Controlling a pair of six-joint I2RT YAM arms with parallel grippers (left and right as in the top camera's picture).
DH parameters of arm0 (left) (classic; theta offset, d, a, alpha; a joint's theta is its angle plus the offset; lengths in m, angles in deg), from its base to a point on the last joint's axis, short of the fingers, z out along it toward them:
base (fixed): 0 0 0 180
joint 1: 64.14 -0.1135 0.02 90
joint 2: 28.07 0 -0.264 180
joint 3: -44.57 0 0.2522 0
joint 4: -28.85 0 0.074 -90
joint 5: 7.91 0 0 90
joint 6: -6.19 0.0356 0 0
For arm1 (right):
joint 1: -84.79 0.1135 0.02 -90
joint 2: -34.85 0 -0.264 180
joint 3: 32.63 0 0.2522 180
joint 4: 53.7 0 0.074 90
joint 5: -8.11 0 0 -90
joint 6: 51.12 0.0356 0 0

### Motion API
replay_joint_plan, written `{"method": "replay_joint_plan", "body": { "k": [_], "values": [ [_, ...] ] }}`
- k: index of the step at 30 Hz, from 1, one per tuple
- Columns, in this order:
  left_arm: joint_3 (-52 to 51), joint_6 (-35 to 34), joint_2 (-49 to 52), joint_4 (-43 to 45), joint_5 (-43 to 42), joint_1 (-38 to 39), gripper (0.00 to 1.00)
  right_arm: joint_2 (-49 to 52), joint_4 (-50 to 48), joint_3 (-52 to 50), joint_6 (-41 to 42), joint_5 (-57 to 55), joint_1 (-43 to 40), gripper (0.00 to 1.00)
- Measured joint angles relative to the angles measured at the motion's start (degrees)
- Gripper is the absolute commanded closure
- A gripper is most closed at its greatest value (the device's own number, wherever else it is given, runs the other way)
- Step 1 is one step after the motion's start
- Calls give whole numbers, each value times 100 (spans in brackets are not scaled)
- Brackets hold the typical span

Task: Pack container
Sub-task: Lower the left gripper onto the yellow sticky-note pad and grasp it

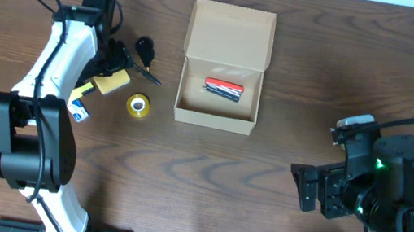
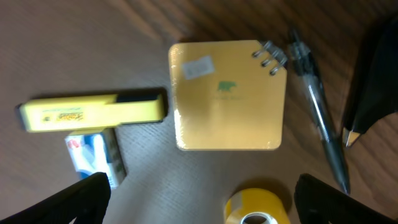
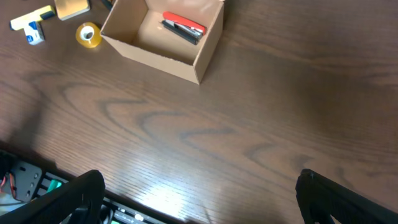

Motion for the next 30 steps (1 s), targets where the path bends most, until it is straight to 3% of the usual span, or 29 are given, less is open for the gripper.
{"method": "replay_joint_plan", "body": {
  "k": [13, 30],
  "values": [
    [-949, 79, 0, 1652, -31, 0, 5, 0, 0, 2, 0, -2, 0, 1],
    [-1051, -251, 238, 2122, -195, 2, 5, 0, 0, 2, 0, -2, 0, 1]
  ]
}}
